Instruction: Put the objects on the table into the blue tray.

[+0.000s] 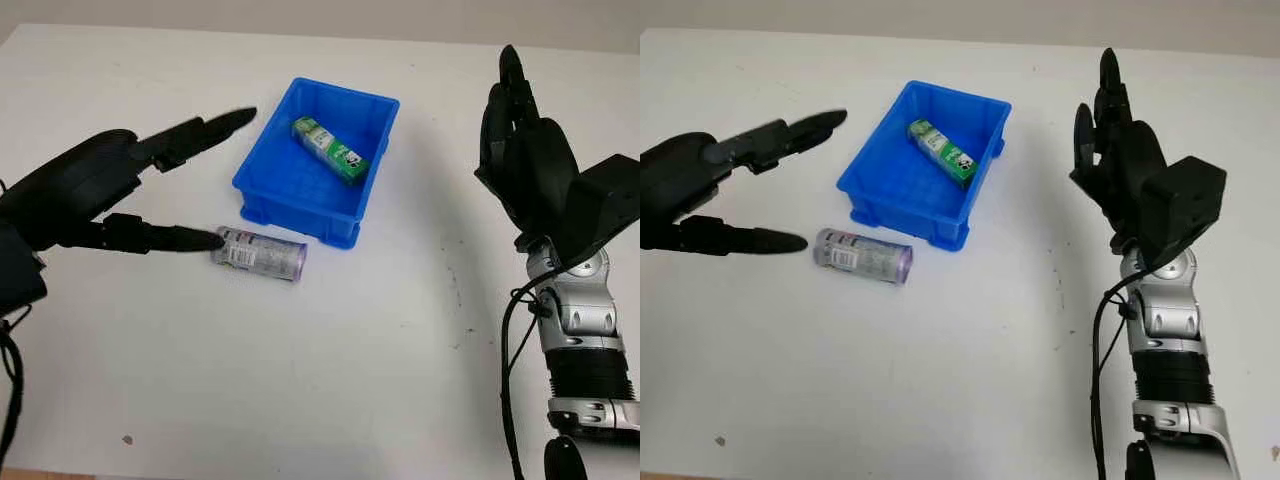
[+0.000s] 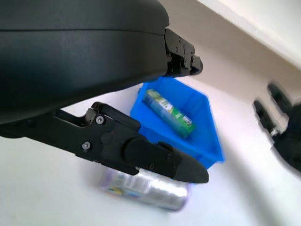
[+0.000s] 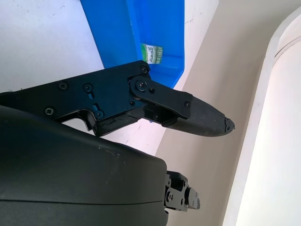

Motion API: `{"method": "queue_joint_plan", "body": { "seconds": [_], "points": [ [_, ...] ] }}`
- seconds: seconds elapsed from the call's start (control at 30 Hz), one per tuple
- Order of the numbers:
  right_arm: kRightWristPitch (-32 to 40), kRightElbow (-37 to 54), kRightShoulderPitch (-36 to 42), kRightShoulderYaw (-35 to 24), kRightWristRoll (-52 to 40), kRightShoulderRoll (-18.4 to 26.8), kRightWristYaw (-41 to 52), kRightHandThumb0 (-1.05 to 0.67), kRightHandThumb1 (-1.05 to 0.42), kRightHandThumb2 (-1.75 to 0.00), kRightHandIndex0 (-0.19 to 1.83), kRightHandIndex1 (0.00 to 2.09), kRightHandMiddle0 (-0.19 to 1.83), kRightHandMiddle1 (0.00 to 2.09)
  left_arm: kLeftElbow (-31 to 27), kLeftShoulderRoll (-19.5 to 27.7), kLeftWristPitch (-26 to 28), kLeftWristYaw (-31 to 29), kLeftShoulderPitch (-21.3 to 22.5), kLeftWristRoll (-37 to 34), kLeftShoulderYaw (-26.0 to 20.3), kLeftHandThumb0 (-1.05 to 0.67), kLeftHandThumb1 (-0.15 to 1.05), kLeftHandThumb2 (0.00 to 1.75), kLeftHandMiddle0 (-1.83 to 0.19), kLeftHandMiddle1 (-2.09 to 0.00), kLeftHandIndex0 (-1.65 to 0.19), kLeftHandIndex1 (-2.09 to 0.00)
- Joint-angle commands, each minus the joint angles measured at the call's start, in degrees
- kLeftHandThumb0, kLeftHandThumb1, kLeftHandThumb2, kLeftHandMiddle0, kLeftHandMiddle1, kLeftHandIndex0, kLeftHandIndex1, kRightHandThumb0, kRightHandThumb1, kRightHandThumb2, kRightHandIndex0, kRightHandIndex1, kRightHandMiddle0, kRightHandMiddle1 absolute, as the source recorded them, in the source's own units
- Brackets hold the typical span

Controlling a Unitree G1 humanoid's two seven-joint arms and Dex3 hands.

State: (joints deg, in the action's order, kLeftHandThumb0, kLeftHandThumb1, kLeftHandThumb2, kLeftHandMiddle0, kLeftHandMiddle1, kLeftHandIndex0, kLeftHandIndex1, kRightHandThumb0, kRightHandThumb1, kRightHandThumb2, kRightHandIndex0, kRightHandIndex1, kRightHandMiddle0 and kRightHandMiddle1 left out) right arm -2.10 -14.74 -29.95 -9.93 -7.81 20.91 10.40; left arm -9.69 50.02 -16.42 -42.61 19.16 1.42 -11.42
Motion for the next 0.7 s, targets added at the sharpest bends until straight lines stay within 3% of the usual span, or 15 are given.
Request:
{"method": "queue_joint_plan", "body": {
  "seconds": [0.0, 0.07, 0.1, 0.17, 0.23, 0.4, 0.57, 0.6, 0.63, 0.67],
  "points": [
    [0.5, 1.0, 0.1, -0.5, 0.0, -0.3, -0.3, -0.67, -1.05, -0.79, -0.19, 0.0, -0.19, 0.0, -1.3, 2.7, -1.2, -1.2, 1.6, 1.3, 1.0, -0.62, 0.86, 0.05, -0.53, -0.3, -0.49, -0.18],
    [1.2, 1.3, 0.0, -0.4, 0.2, -0.4, -0.7, -0.68, -1.05, -0.79, -0.19, 0.0, -0.19, 0.0, -1.7, 4.9, -1.7, -2.4, 3.5, 3.1, 1.9, -0.66, 0.84, 0.06, -0.38, -1.39, -0.59, -0.16],
    [1.4, 1.3, -0.1, -0.4, 0.2, -0.5, -0.7, -0.67, -1.05, -0.79, -0.19, 0.0, -0.19, 0.0, -1.8, 5.7, -1.9, -2.8, 4.5, 4.0, 2.4, -0.69, 0.84, 0.06, -0.46, -1.8, -0.64, -0.17],
    [1.6, 1.3, -0.1, -0.4, 0.3, -0.6, -0.9, -0.69, -1.05, -0.78, -0.19, 0.0, -0.19, 0.0, -2.4, 7.3, -1.0, -3.5, 6.4, 5.9, 3.3, -0.73, 0.84, 0.06, -0.62, -2.03, -0.71, -0.19],
    [1.6, 1.1, -0.2, -0.4, 0.1, -0.7, -0.7, -0.69, -1.05, -0.78, -0.19, 0.0, -0.19, 0.0, -2.8, 8.0, 0.2, -4.2, 7.8, 6.8, 4.1, -0.74, 0.84, 0.06, -0.69, -2.08, -0.74, -0.2],
    [2.2, 1.2, -0.4, -0.5, 0.1, -1.0, -1.0, -0.69, -1.05, -0.77, -0.19, 0.0, -0.19, 0.0, -2.3, 8.0, 1.2, -4.6, 9.9, 8.0, 6.1, -0.74, 0.87, 0.06, -0.57, -2.09, -0.7, -0.2],
    [1.9, 1.0, -0.5, -0.5, 0.1, -1.1, -1.0, -0.69, -1.05, -0.76, -0.19, 0.0, -0.19, 0.0, -1.6, 7.0, 1.8, -3.9, 10.5, 8.6, 7.5, -0.73, 0.87, 0.06, -0.63, -2.09, -0.67, -0.2],
    [2.1, 1.2, -0.5, -0.5, 0.1, -1.1, -1.1, -0.69, -1.05, -0.76, -0.19, 0.0, -0.19, 0.0, -1.5, 6.8, 1.9, -3.7, 10.6, 8.9, 7.8, -0.73, 0.87, 0.06, -0.49, -2.08, -0.66, -0.19],
    [2.1, 1.2, -0.5, -0.6, 0.1, -1.1, -1.0, -0.7, -1.05, -0.76, -0.19, 0.0, -0.19, 0.0, -1.4, 6.6, 2.1, -3.5, 10.7, 9.3, 8.3, -0.73, 0.89, 0.06, -0.4, -1.61, -0.65, -0.19],
    [2.3, 1.2, -0.5, -0.6, 0.0, -1.1, -1.1, -0.7, -1.05, -0.76, -0.19, 0.0, -0.19, 0.0, -1.2, 6.4, 2.1, -3.3, 10.8, 9.6, 8.7, -0.74, 0.9, 0.06, -0.44, -1.29, -0.64, -0.18]
  ]
}}
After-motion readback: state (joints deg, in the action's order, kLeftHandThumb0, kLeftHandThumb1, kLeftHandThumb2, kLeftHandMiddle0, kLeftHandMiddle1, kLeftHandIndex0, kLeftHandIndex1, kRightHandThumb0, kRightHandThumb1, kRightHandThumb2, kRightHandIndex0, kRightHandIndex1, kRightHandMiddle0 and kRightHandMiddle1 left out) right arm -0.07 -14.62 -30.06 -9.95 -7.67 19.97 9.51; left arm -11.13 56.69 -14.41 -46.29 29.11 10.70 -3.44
